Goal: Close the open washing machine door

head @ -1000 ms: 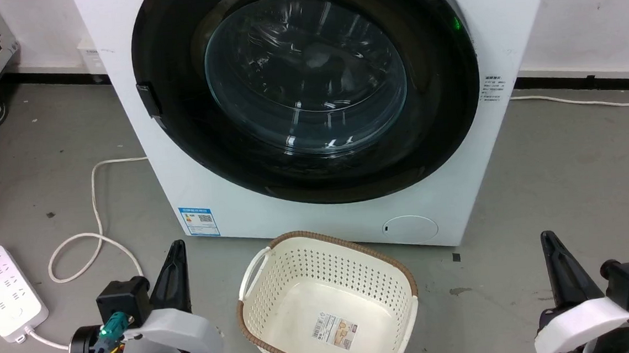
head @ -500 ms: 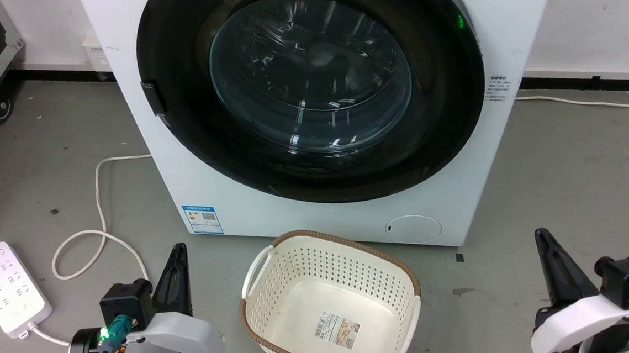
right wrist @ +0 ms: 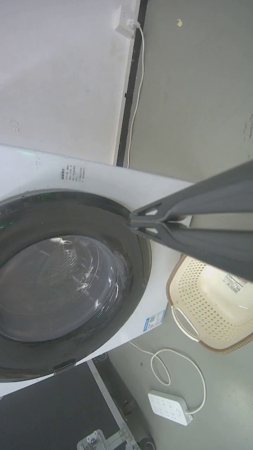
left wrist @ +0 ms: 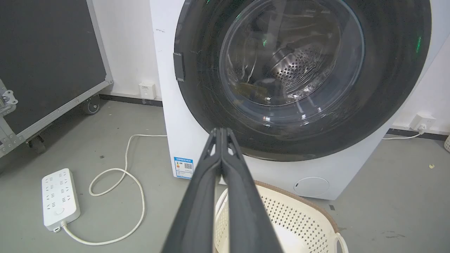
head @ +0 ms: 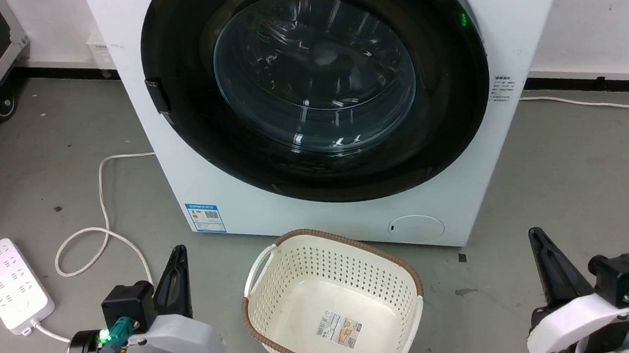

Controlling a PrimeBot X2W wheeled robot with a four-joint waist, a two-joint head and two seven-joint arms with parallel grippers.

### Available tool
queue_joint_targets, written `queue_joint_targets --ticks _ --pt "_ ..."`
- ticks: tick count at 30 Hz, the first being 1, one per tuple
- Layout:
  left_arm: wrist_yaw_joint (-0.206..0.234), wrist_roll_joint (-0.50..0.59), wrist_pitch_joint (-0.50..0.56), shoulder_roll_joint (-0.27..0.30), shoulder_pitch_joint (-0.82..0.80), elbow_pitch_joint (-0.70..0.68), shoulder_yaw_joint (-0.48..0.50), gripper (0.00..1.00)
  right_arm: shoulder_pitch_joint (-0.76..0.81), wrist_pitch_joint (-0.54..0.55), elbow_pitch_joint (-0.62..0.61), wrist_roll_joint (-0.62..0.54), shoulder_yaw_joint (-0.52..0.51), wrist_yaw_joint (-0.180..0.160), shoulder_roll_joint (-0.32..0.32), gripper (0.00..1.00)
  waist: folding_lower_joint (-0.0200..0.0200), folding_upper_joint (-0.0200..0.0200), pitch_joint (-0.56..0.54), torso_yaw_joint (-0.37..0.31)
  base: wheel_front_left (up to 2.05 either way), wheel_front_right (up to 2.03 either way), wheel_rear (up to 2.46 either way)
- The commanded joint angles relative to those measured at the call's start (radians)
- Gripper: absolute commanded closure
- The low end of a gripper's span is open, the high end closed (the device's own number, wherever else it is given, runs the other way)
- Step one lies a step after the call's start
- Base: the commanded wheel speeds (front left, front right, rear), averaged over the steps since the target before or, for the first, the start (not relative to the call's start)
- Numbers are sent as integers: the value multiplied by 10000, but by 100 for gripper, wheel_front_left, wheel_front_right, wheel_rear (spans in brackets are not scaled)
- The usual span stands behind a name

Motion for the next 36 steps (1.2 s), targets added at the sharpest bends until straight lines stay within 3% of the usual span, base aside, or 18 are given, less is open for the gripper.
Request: queue_joint_targets --ticks 1,36 --pt "44 138 36 -23 153 -88 26 100 173 33 -99 -87 38 -3 -10 100 -1 0 1 6 0 0 0" --pt "163 786 527 -140 597 -882 93 100 319 506 -655 -358 380 -5 -16 100 -1 0 37 210 0 0 0"
